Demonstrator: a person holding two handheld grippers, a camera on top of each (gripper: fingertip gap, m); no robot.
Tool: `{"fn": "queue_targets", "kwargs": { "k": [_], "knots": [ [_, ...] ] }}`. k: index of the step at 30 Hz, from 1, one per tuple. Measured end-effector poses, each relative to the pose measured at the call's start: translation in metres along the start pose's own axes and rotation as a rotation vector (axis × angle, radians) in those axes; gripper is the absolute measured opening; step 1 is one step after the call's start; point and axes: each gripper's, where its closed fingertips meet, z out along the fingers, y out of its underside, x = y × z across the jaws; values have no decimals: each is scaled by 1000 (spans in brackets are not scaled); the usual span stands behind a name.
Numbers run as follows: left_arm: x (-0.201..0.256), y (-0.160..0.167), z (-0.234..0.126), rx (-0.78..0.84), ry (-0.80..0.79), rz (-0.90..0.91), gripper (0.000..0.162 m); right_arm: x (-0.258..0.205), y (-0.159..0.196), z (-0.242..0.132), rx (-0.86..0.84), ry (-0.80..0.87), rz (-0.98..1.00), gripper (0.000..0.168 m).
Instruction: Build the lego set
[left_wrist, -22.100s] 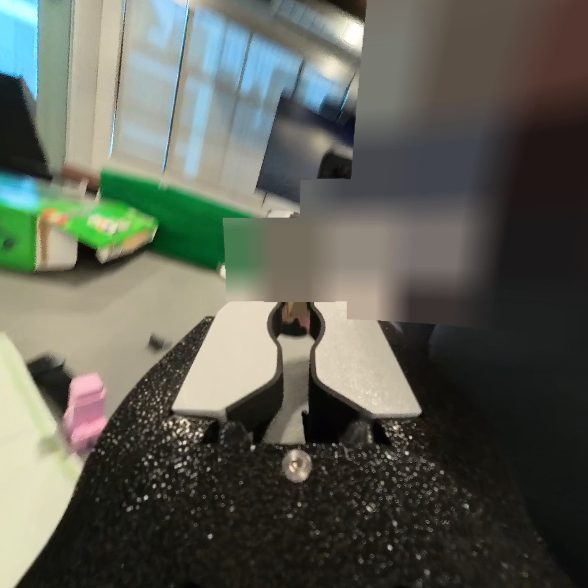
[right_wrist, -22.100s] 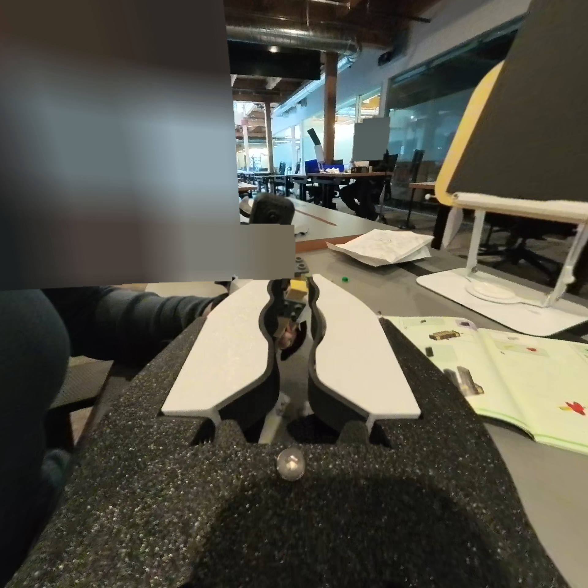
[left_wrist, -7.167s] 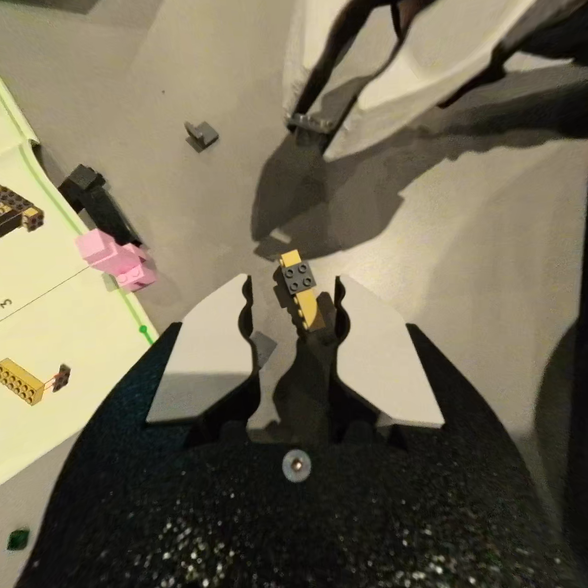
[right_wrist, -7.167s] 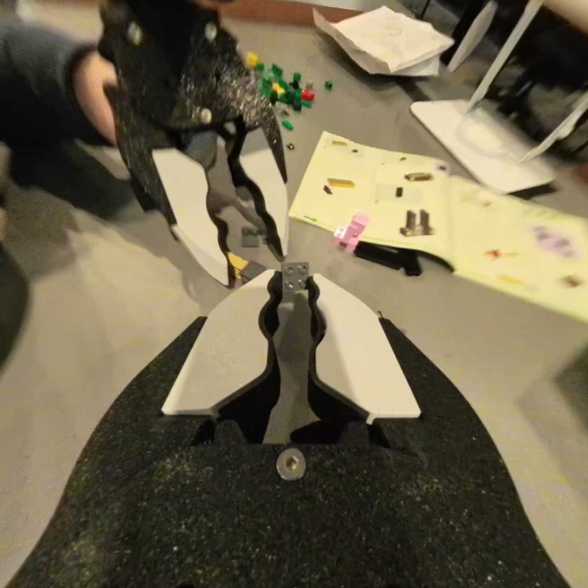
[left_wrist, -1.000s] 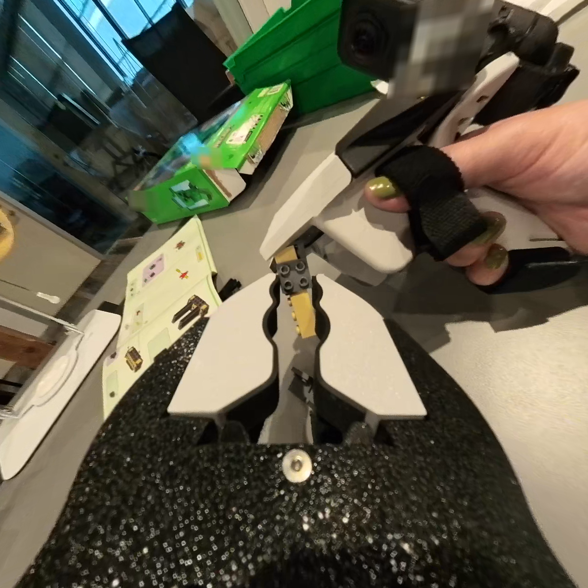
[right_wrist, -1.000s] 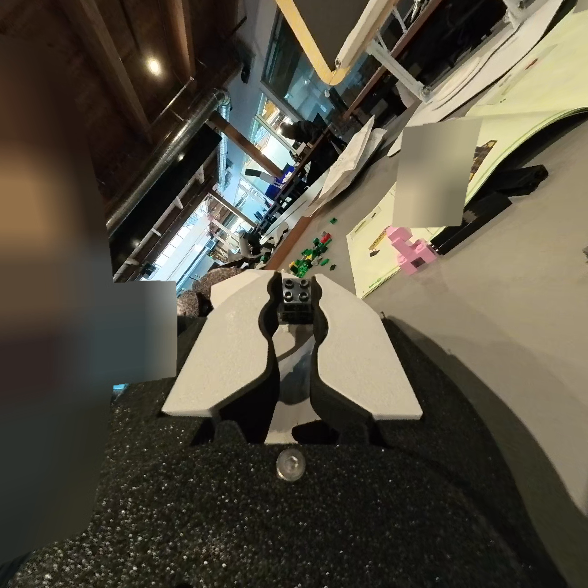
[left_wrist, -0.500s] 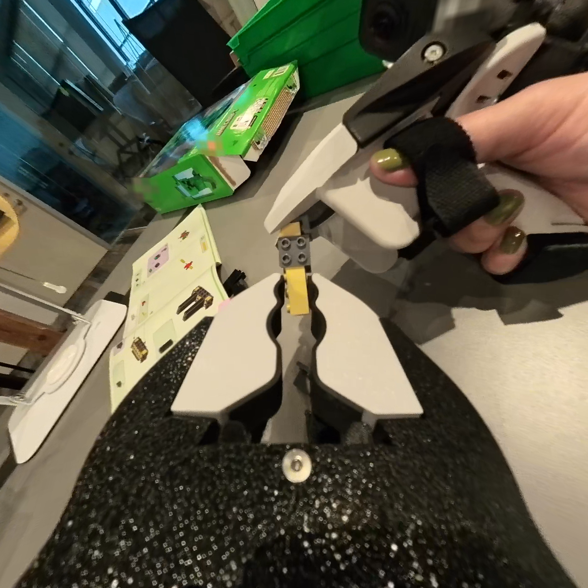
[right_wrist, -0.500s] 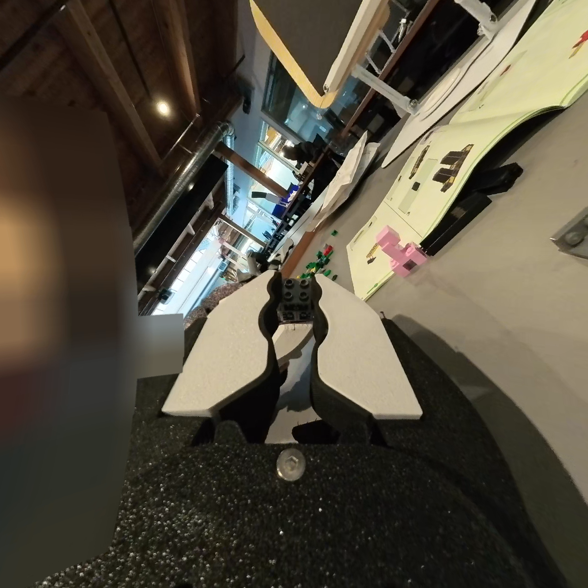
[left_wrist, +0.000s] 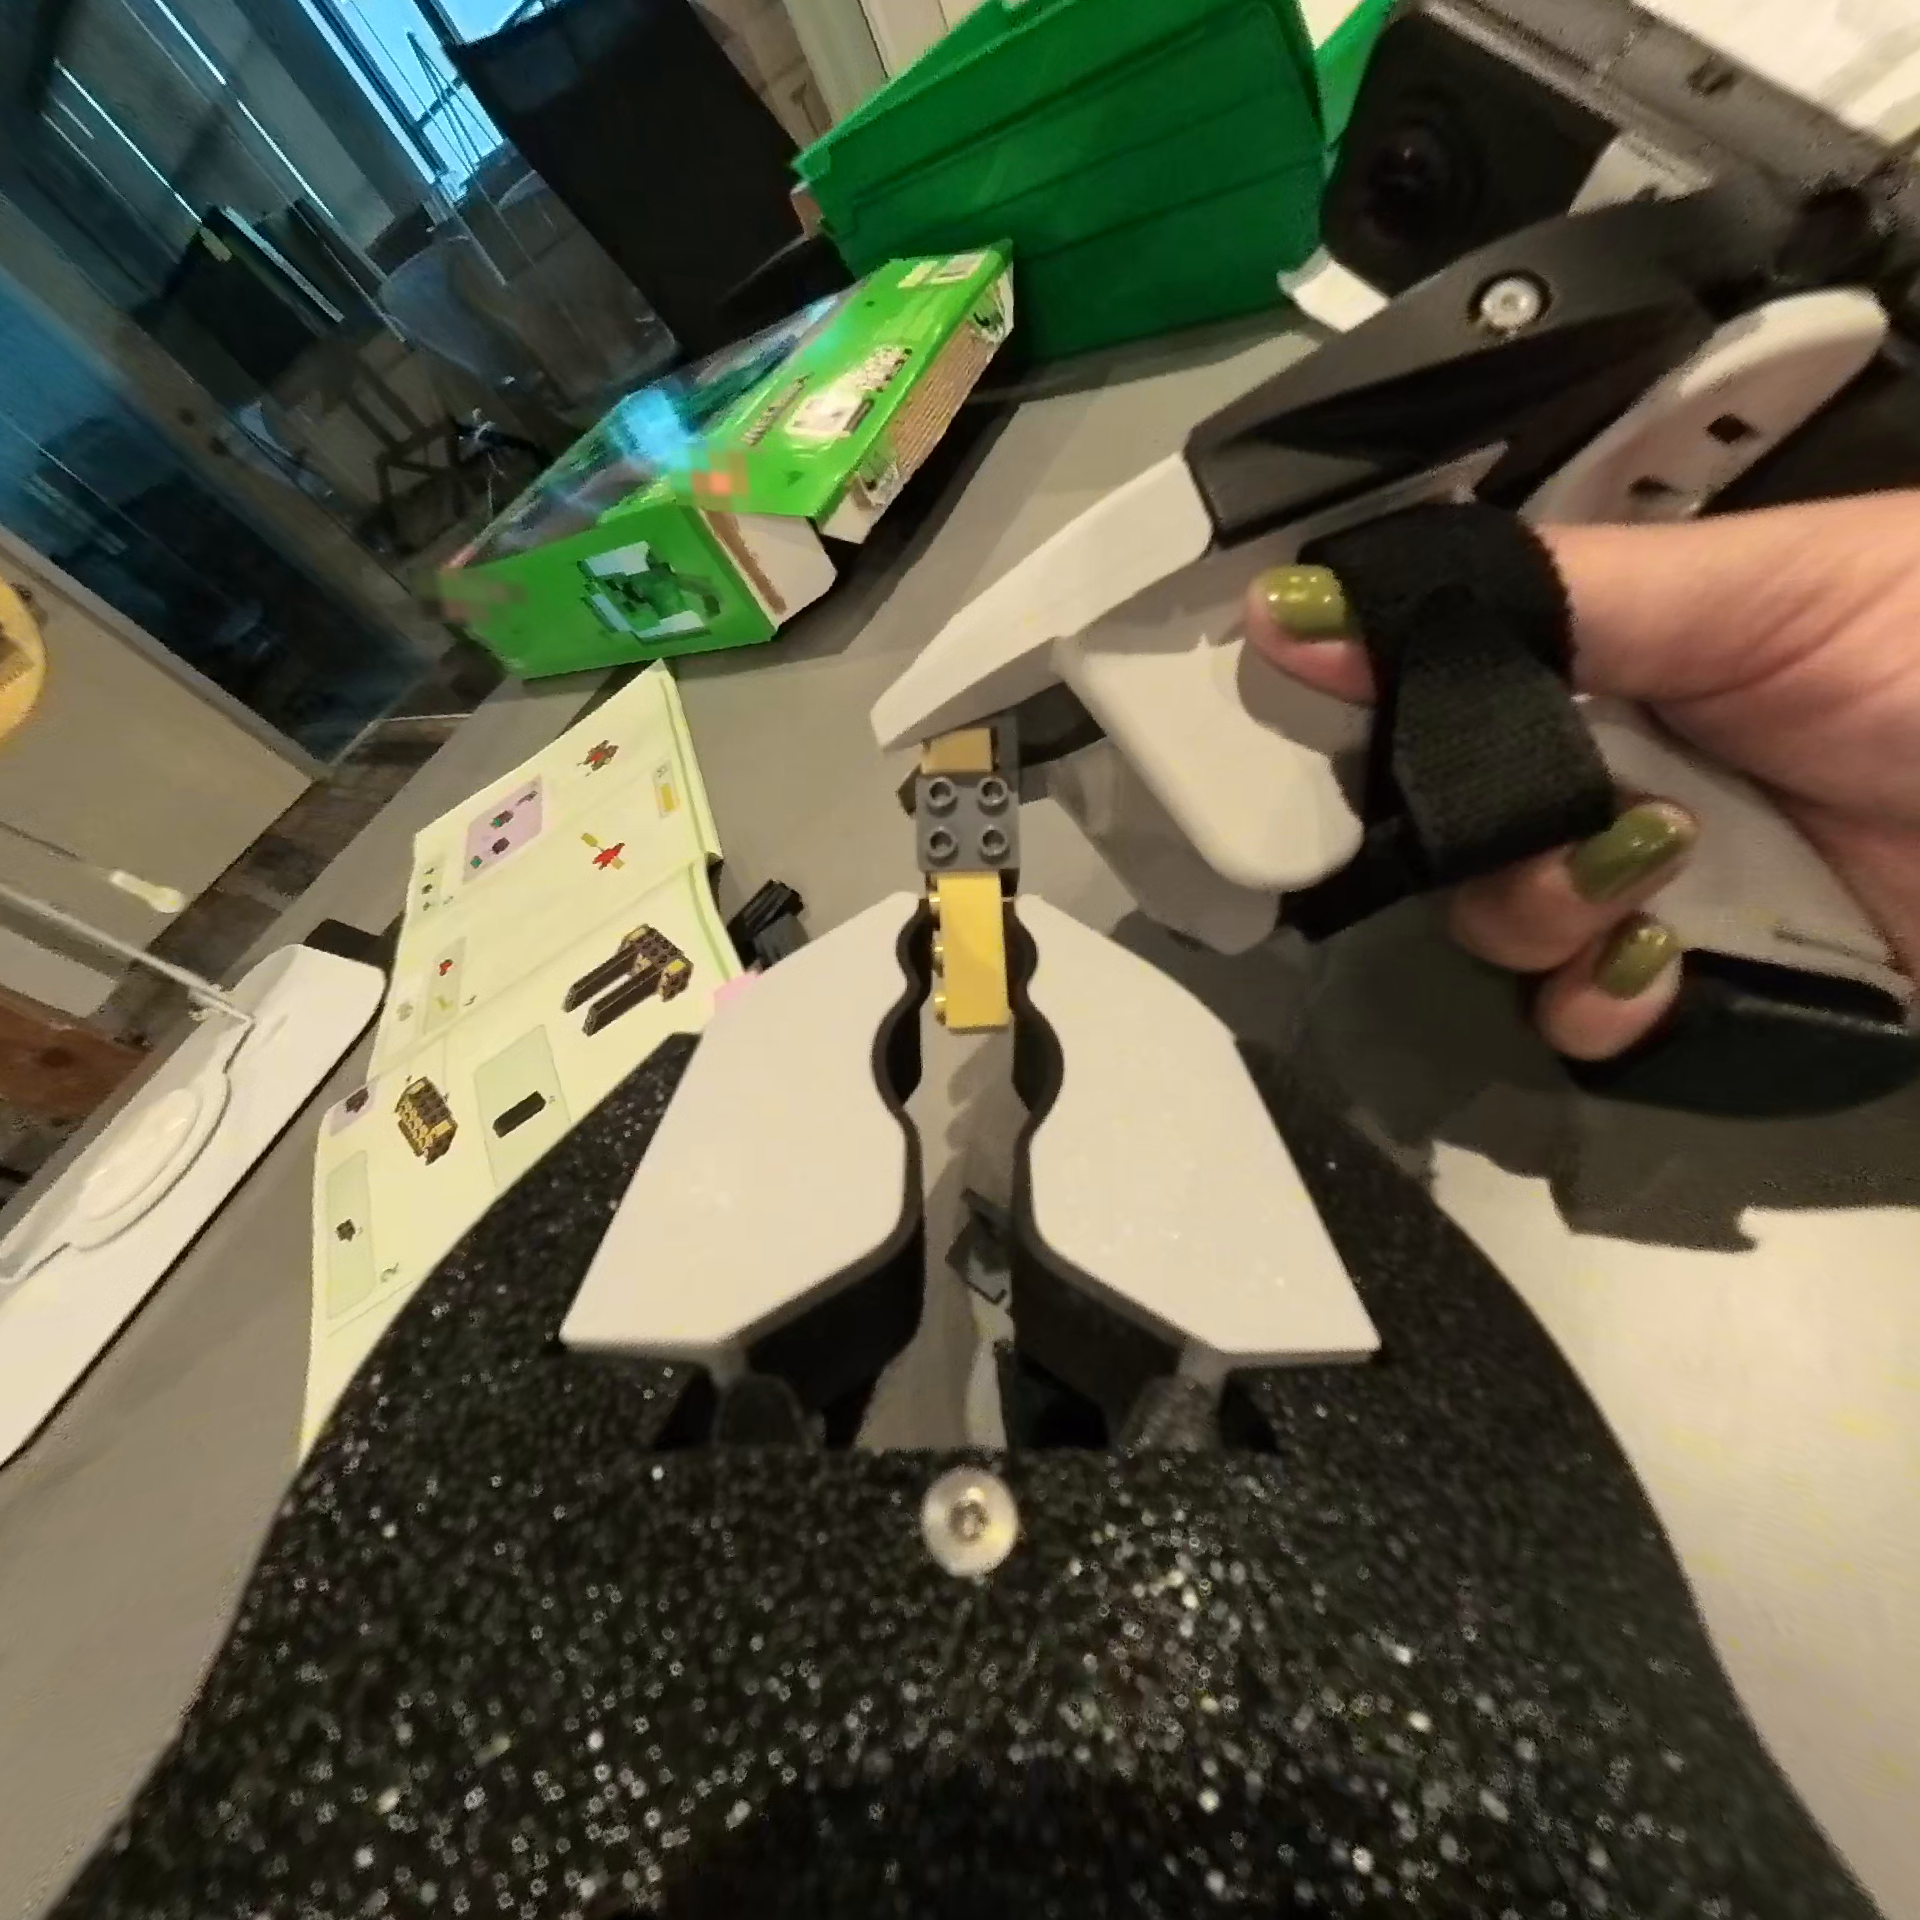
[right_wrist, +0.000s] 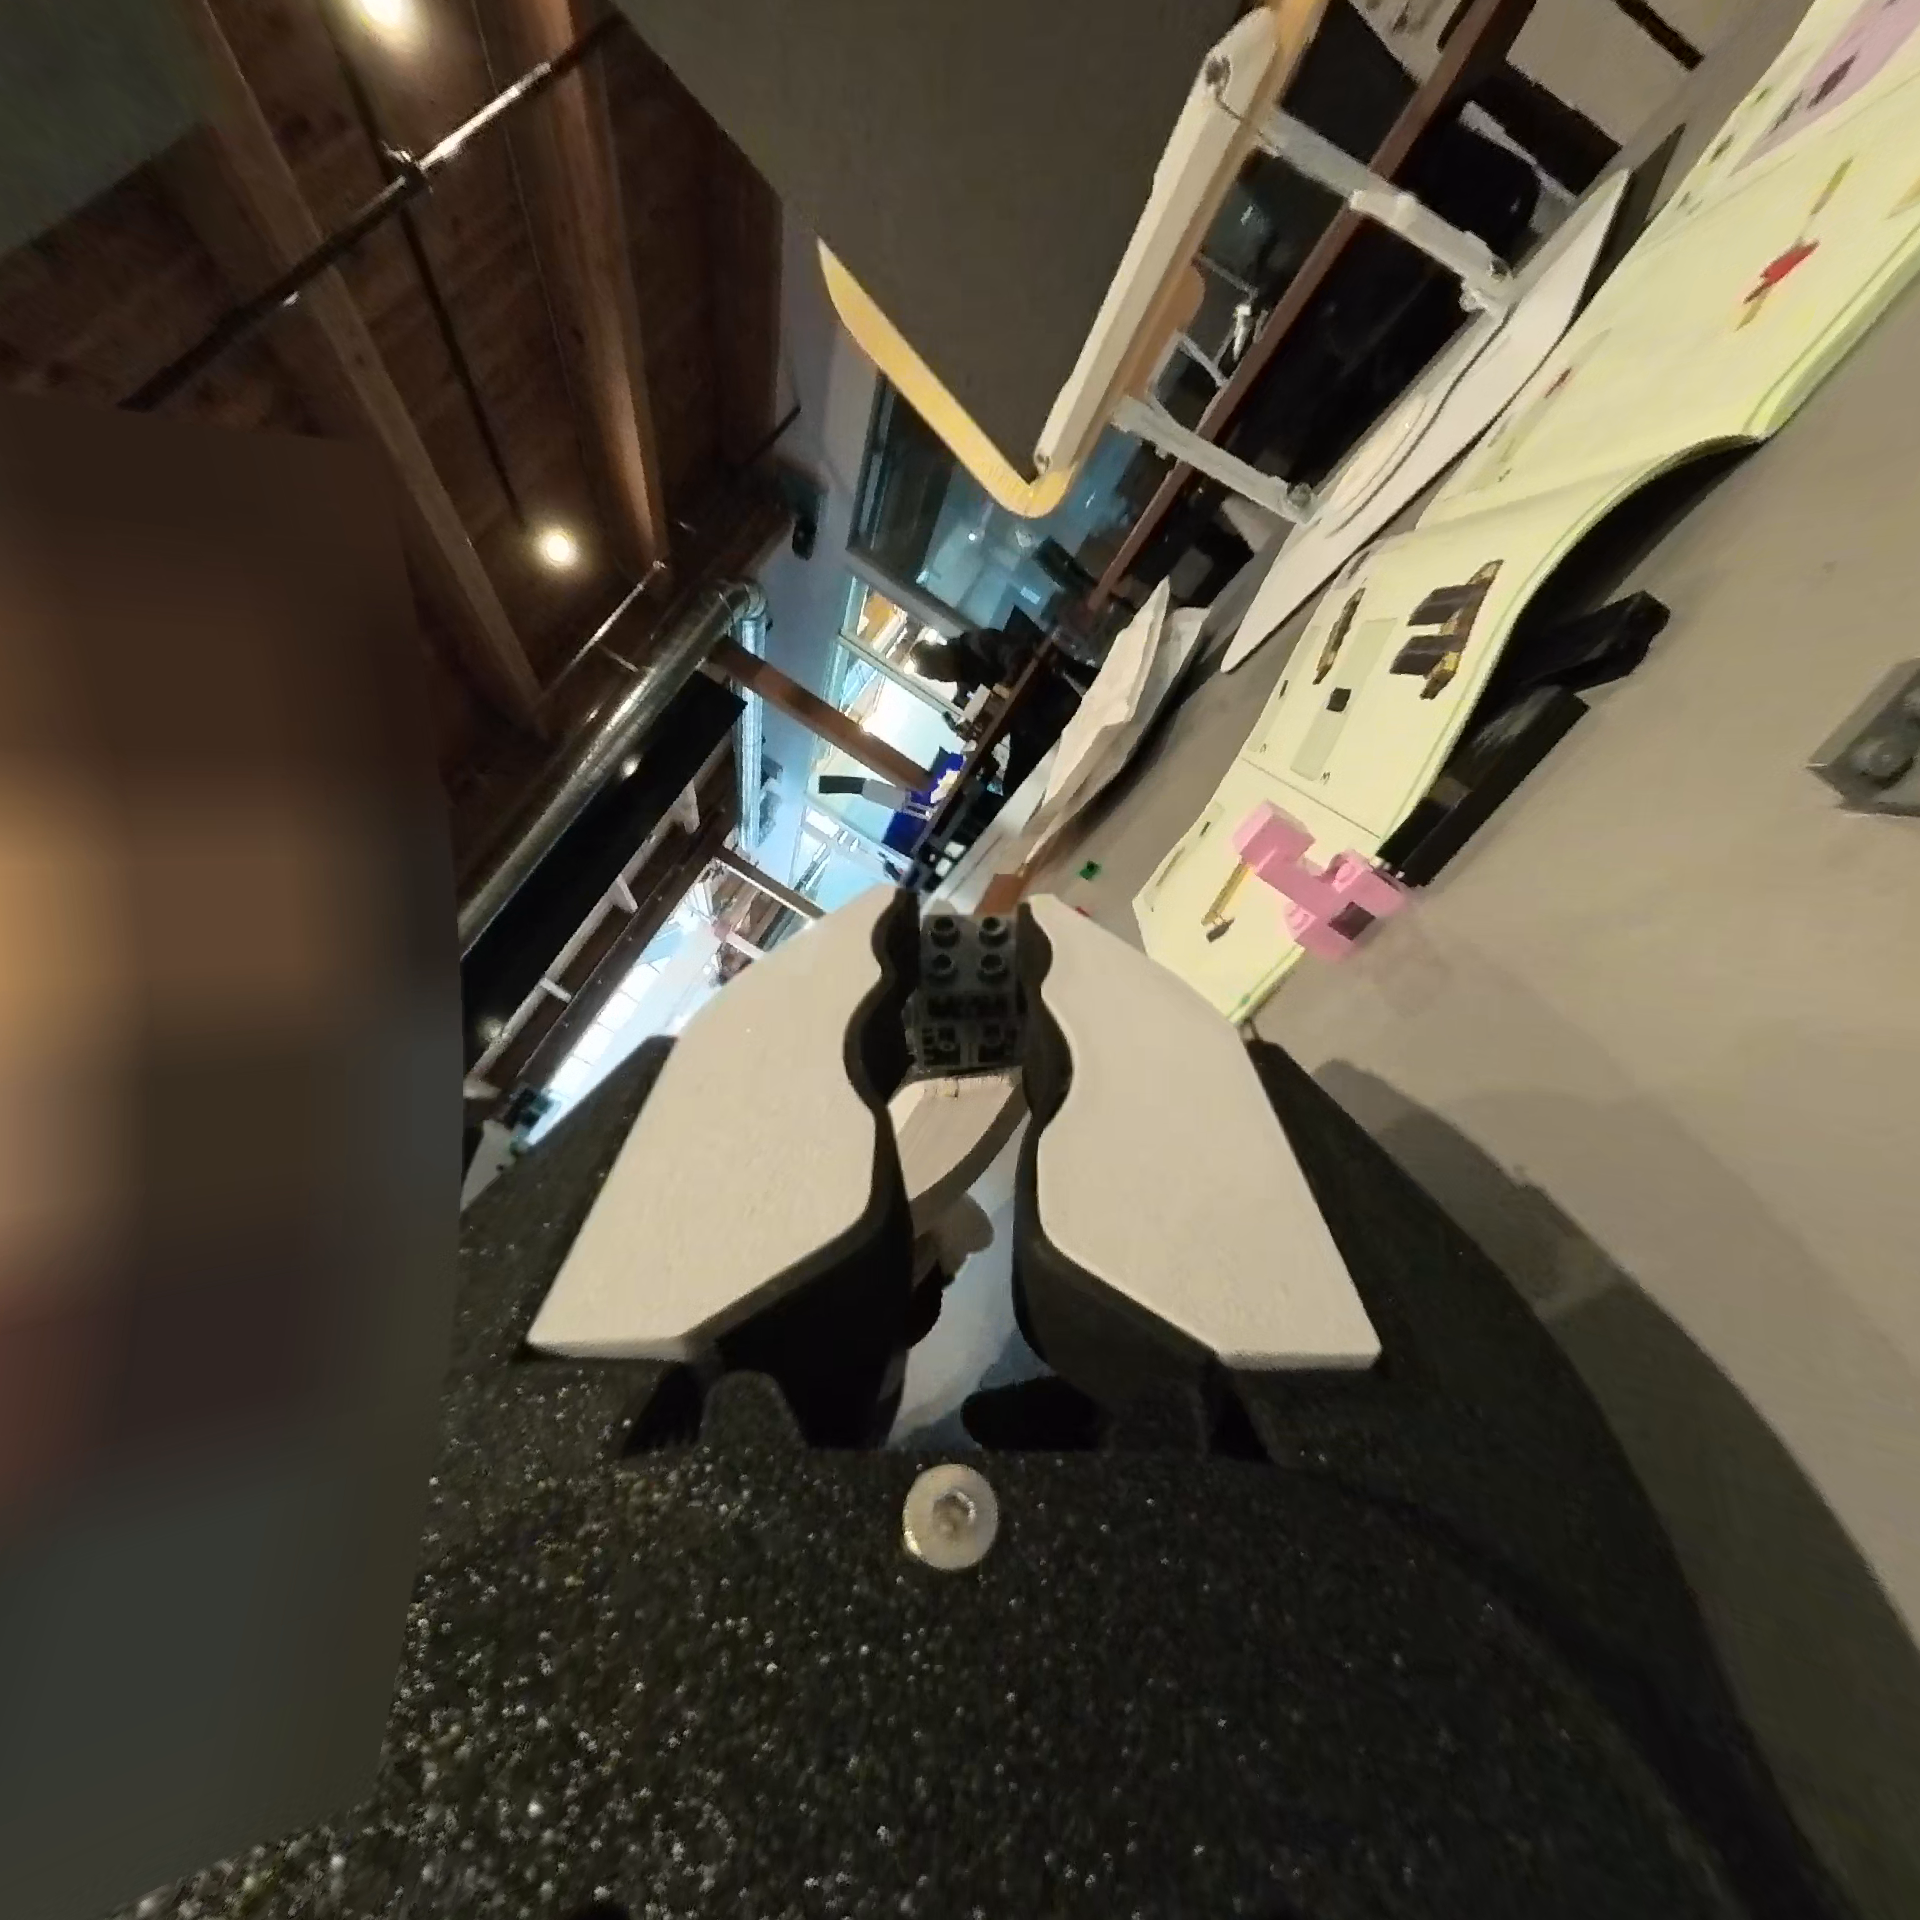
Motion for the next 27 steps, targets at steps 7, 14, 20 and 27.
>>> {"fn": "queue_targets", "kwargs": {
  "k": [7,14,20,27],
  "knots": [
    [-1,-3,-1,27,13,-47,12,-5,-2,5,23,-32,14,19],
    [-4,-1,-2,28,8,-69,11,-9,-5,13,30,-55,8,27],
    [-11,7,-1,-11,1,-81,11,-3,-10,12,35,-43,-24,25],
    [-43,16,-9,-21,-78,-107,12,-9,-14,5,-96,-55,-228,21]
  ]
}}
